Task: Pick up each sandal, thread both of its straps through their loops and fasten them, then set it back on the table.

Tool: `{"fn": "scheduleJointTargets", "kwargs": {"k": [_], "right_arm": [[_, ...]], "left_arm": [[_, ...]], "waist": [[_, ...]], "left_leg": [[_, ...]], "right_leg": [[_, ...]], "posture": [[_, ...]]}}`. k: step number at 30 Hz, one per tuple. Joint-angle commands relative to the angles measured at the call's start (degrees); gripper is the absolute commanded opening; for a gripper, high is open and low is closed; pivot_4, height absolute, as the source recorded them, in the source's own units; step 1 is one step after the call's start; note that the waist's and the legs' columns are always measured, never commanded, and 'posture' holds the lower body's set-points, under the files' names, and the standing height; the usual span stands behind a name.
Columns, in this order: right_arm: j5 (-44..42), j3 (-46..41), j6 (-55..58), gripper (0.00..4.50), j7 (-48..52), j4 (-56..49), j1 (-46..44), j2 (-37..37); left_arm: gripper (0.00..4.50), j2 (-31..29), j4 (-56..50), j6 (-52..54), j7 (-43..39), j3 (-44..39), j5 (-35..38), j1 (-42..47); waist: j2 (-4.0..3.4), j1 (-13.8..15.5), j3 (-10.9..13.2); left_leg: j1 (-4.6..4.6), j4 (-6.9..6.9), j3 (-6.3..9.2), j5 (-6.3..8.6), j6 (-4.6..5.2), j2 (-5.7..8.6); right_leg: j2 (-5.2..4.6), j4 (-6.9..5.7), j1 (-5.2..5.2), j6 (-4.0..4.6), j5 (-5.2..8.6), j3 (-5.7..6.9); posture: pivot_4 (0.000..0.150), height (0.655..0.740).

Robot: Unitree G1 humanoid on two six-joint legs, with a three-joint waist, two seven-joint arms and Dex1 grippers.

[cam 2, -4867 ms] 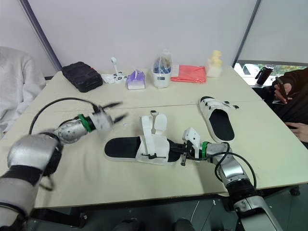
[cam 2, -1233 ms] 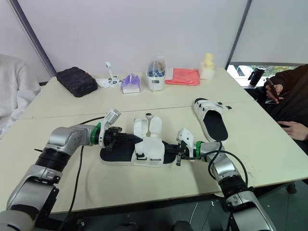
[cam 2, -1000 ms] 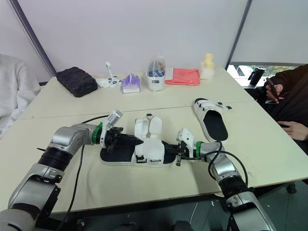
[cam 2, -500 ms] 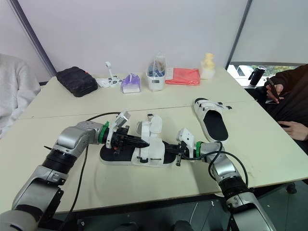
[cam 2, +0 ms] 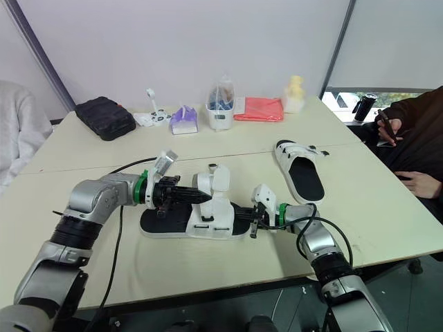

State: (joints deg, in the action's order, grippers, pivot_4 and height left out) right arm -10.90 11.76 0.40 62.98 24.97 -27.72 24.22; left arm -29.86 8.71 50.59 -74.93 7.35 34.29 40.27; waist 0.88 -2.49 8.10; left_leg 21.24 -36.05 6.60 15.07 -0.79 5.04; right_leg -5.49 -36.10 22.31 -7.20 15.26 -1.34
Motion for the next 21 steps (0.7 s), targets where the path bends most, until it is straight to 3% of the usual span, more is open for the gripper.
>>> {"fn": "scheduleJointTargets", "kwargs": {"k": [1, 13, 21], "right_arm": [[4.25, 2.46, 2.21, 0.00, -1.43, 4.70, 1.89, 0.04], [4.17, 2.48, 2.52, 0.00, -1.49, 4.04, 2.53, 0.01], [4.15, 2.41, 2.54, 0.00, -1.64, 4.13, 2.62, -0.08]], "left_arm": [[0.03, -1.60, -0.76, -1.27, -0.85, 0.23, -0.57, -1.03], [0.03, -2.20, 3.00, -4.76, -2.52, 2.35, -3.27, -0.84], [0.03, -4.96, -0.35, -12.67, -4.45, 8.42, -10.07, -3.36]], "waist": [[0.00, 0.01, 0.00], [0.00, 0.01, 0.00], [0.00, 0.00, 0.00]], "left_leg": [[0.00, 0.00, 0.00, 0.00, 0.00, 0.00], [0.00, 0.01, 0.01, 0.00, 0.00, 0.00], [0.00, 0.03, 0.01, 0.00, -0.01, -0.01]], "right_leg": [[0.00, 0.00, 0.00, 0.00, 0.00, 0.00], [-0.02, 0.01, 0.00, 0.01, 0.00, 0.00], [-0.06, 0.02, 0.00, 0.02, 0.01, -0.01]], "posture": [[0.150, 0.7400], [0.150, 0.7400], [0.150, 0.7400]]}}
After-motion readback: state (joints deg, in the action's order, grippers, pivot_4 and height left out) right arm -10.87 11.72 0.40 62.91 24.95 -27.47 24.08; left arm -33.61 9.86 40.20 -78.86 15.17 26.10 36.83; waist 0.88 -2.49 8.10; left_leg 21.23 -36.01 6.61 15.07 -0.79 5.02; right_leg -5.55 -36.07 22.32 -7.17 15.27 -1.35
